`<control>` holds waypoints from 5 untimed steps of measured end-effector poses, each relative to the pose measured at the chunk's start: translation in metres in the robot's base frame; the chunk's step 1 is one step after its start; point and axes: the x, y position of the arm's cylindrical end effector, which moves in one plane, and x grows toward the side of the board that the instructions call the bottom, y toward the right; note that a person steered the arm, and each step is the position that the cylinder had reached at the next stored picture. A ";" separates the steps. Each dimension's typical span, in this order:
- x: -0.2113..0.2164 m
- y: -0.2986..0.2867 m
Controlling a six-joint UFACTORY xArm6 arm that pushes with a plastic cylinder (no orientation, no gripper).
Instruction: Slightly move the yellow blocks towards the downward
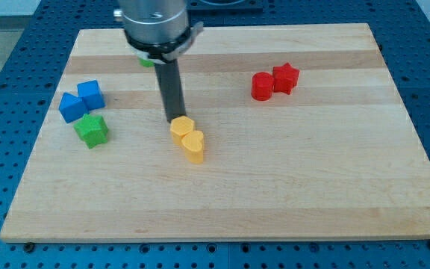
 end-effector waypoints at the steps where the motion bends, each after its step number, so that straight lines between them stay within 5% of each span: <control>1: -0.004 0.051; 4: -0.062 0.227; 5: -0.083 0.235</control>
